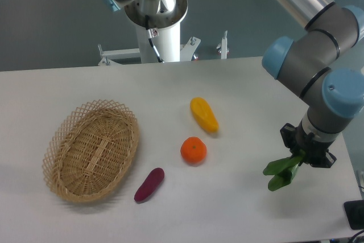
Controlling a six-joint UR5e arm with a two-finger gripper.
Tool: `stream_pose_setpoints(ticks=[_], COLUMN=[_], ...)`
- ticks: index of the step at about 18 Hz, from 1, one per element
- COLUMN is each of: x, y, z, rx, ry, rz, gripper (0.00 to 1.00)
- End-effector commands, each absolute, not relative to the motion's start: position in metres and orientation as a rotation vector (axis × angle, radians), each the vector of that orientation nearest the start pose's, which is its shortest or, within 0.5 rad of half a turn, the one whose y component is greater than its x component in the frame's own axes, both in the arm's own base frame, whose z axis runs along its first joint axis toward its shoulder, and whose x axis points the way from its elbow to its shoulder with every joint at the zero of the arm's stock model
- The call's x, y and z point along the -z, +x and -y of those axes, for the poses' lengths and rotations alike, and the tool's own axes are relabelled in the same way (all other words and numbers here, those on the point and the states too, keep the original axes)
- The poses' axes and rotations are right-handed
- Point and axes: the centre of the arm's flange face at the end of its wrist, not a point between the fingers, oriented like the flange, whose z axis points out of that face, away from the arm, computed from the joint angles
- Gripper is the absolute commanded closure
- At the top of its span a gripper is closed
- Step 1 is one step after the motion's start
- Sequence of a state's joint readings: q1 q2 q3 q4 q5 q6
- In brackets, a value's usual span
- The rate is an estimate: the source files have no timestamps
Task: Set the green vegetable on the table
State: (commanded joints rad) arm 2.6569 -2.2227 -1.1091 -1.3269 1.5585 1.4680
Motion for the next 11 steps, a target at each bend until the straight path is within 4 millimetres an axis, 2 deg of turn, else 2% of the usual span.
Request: stream_pose_setpoints(ticks=[11], x=[-0.3321], y=[-0.5989], z=[-0.4678], rx=[-0.073], ry=[-3.054], rz=[-0.591], gripper=[0.9])
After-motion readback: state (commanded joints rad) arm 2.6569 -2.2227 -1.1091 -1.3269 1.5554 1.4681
